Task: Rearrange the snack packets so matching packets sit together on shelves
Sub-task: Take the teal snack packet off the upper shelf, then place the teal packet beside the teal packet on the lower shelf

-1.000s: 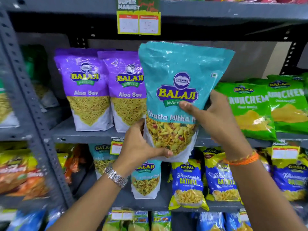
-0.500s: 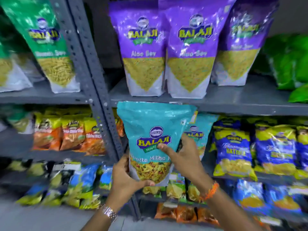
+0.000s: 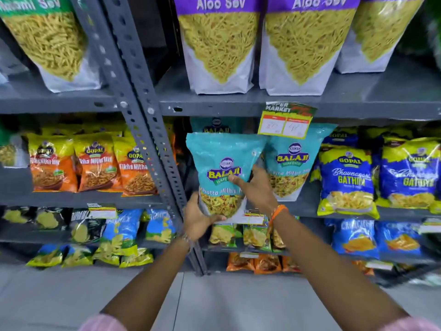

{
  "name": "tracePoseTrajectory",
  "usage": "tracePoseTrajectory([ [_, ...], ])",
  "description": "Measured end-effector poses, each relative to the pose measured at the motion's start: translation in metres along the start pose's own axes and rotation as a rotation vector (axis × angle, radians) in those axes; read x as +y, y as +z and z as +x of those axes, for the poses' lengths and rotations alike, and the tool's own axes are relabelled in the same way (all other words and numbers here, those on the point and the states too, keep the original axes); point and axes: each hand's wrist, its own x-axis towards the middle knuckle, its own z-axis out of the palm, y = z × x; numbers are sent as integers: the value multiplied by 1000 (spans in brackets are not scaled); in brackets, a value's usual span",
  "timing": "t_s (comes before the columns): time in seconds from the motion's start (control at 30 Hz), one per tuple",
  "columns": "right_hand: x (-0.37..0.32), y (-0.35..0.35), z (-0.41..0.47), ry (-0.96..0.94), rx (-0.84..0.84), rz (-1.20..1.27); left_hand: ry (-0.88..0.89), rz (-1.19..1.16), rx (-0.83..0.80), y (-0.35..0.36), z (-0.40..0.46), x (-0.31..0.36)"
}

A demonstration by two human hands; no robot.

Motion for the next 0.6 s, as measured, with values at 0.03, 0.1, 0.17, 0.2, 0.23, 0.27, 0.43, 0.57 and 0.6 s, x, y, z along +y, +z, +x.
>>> tracePoseTrajectory([
  [0.03,0,2,10,-9,8,-6,4,-6,-4,1,10,0],
  [0.1,-1,7,26,-27,28,-13,11,-23,10,1,30,-1],
  [0.17,-1,11,39,-51,25,-31,10,-40,11,0,46,3],
  [0.2,-1,14,45,-56,30,-36,3,-52,5,1,52,2],
  [0.23,1,15,49,-64,42,-37,1,-51,-4,1,57,3],
  [0.27,4,17,53,-69,55,-32,0,-50,-19,2,62,3],
  [0.43,16,24,68,-38,102,-6,-8,-43,-40,4,83,-10],
  [0.57,19,25,73,-23,121,16,-65,-28,-36,6,88,-4],
  [0.6,20,25,73,-22,119,21,-63,-33,-34,8,88,-5],
])
